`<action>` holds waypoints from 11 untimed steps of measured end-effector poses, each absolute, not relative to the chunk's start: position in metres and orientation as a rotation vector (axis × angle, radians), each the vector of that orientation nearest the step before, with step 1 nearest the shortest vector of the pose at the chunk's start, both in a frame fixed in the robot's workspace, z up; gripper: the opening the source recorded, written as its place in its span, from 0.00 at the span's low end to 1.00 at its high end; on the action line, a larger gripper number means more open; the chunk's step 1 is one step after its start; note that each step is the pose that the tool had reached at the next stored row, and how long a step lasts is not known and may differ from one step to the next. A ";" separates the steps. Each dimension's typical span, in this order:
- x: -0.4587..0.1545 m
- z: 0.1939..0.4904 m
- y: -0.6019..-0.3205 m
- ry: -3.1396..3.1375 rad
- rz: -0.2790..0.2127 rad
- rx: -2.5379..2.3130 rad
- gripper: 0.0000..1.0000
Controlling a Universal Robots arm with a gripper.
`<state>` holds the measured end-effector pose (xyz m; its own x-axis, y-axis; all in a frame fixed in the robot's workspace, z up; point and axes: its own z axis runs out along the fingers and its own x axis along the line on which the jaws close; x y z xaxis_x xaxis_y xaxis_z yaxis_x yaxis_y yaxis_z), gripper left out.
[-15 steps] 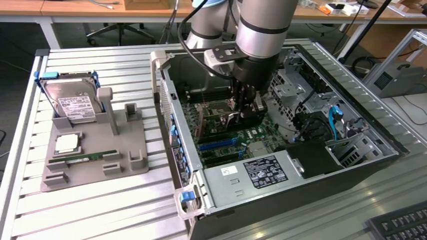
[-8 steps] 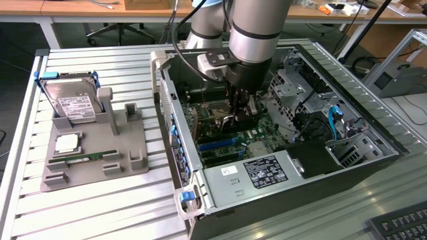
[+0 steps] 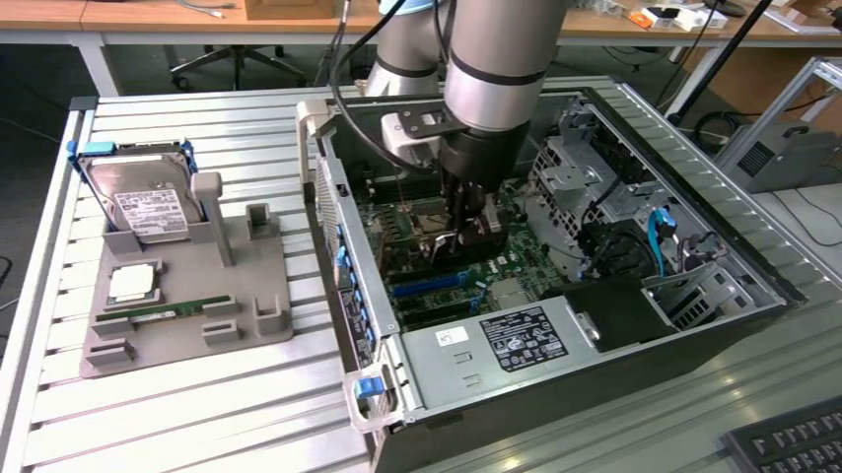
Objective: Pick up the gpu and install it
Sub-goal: 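Insert the gpu into the slot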
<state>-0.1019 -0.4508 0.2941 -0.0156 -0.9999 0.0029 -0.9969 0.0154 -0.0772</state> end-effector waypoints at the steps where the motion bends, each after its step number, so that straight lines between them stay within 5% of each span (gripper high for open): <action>1: -0.102 0.294 -0.451 2.201 -0.088 -2.167 0.27; 11: -0.108 0.292 -0.457 2.201 -0.088 -2.166 0.27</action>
